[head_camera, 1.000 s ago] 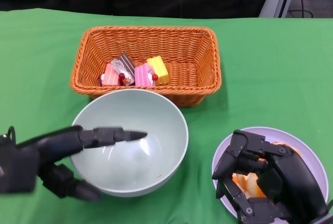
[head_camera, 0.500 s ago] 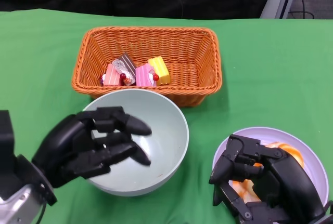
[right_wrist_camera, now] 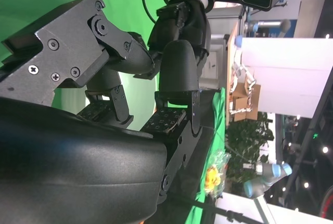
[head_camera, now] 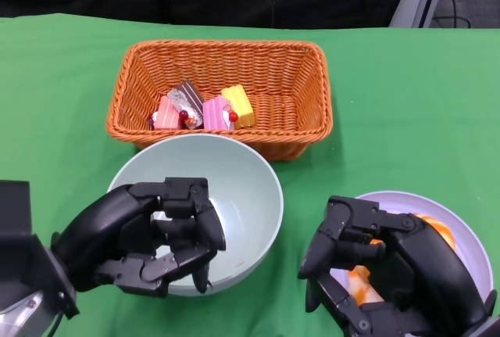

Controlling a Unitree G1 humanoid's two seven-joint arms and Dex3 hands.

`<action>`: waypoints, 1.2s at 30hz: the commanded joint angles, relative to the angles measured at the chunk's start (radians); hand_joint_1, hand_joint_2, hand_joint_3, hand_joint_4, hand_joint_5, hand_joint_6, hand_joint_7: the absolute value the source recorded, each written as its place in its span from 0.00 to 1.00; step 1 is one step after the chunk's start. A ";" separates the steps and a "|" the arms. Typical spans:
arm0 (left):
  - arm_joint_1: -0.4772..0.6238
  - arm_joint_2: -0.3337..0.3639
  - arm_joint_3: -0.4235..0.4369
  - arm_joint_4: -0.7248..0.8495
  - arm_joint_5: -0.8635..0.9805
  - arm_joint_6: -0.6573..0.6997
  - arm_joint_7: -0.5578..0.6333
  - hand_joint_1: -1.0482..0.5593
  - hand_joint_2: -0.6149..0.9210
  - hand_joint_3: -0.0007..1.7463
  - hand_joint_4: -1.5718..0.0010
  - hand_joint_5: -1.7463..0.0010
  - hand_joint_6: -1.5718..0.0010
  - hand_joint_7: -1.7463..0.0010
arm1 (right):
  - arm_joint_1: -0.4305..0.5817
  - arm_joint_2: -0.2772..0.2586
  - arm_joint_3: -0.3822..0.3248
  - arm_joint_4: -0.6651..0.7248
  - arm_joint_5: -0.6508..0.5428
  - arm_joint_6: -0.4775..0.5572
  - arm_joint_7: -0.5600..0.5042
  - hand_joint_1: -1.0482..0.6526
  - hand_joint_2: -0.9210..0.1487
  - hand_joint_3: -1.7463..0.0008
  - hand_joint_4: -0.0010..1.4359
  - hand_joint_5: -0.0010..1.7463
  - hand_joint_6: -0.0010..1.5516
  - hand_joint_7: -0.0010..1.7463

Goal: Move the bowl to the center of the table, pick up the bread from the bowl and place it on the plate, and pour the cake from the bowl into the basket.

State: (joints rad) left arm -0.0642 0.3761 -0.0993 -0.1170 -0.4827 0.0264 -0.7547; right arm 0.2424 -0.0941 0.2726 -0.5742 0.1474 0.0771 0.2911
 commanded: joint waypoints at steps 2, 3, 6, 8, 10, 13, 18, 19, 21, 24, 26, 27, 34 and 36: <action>0.026 0.025 0.027 -0.046 0.001 0.015 -0.032 0.54 0.87 0.46 0.53 0.07 0.54 0.18 | 0.018 -0.010 0.018 -0.058 0.013 0.048 -0.011 0.55 0.43 0.34 0.54 0.89 0.49 0.72; 0.026 0.023 0.030 -0.047 0.002 0.018 -0.034 0.54 0.87 0.46 0.53 0.07 0.54 0.19 | 0.018 -0.011 0.018 -0.060 0.014 0.052 -0.012 0.55 0.43 0.34 0.54 0.89 0.49 0.71; 0.043 0.058 0.043 -0.103 -0.012 0.054 -0.057 0.54 0.85 0.50 0.55 0.05 0.54 0.19 | 0.021 -0.009 0.044 -0.112 0.001 0.102 -0.030 0.55 0.44 0.33 0.54 0.88 0.50 0.70; 0.055 0.082 0.053 -0.146 -0.021 0.076 -0.074 0.55 0.83 0.54 0.56 0.03 0.54 0.18 | 0.023 -0.009 0.061 -0.152 -0.005 0.144 -0.046 0.55 0.45 0.32 0.54 0.88 0.50 0.69; 0.058 0.087 0.058 -0.162 -0.026 0.087 -0.085 0.55 0.81 0.57 0.56 0.02 0.54 0.18 | 0.021 -0.010 0.066 -0.178 0.005 0.185 -0.055 0.55 0.46 0.32 0.54 0.88 0.50 0.69; 0.059 0.090 0.062 -0.172 -0.038 0.105 -0.099 0.54 0.81 0.57 0.56 0.01 0.54 0.18 | 0.019 -0.013 0.071 -0.215 0.019 0.245 -0.064 0.54 0.46 0.32 0.54 0.88 0.50 0.68; 0.060 0.093 0.063 -0.185 -0.042 0.148 -0.098 0.54 0.80 0.59 0.56 0.01 0.54 0.18 | 0.019 -0.024 0.074 -0.239 0.011 0.275 -0.073 0.55 0.46 0.33 0.54 0.87 0.51 0.68; 0.061 0.091 0.062 -0.184 -0.035 0.144 -0.099 0.54 0.80 0.59 0.56 0.01 0.54 0.18 | 0.019 -0.027 0.071 -0.240 0.014 0.276 -0.071 0.55 0.46 0.33 0.55 0.87 0.51 0.68; 0.061 0.085 0.060 -0.178 -0.026 0.131 -0.102 0.54 0.81 0.58 0.57 0.01 0.55 0.18 | 0.019 -0.031 0.068 -0.240 0.018 0.277 -0.070 0.55 0.46 0.32 0.55 0.87 0.51 0.68; 0.060 0.079 0.057 -0.174 -0.026 0.131 -0.103 0.54 0.82 0.56 0.57 0.01 0.55 0.18 | 0.021 -0.037 0.067 -0.239 0.020 0.275 -0.071 0.56 0.47 0.32 0.55 0.87 0.51 0.67; 0.062 0.071 0.051 -0.168 -0.014 0.114 -0.102 0.54 0.82 0.55 0.57 0.01 0.55 0.17 | 0.030 -0.049 0.066 -0.232 0.010 0.263 -0.065 0.56 0.47 0.31 0.55 0.86 0.51 0.67; 0.063 0.067 0.049 -0.166 -0.008 0.106 -0.102 0.54 0.82 0.55 0.57 0.01 0.55 0.17 | 0.034 -0.052 0.065 -0.228 0.011 0.256 -0.062 0.56 0.46 0.31 0.55 0.86 0.51 0.67; 0.067 0.052 0.045 -0.152 -0.001 0.075 -0.115 0.56 0.81 0.57 0.58 0.00 0.55 0.17 | 0.056 -0.060 0.062 -0.231 0.015 0.257 -0.060 0.56 0.49 0.28 0.56 0.84 0.52 0.66; 0.068 0.050 0.041 -0.148 0.001 0.067 -0.118 0.55 0.81 0.57 0.58 0.00 0.55 0.17 | 0.061 -0.063 0.062 -0.235 0.010 0.261 -0.062 0.56 0.49 0.28 0.56 0.83 0.52 0.66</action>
State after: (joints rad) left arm -0.0015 0.4213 -0.0574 -0.2746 -0.4855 0.1093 -0.8560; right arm 0.2953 -0.1417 0.3360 -0.7988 0.1582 0.3396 0.2323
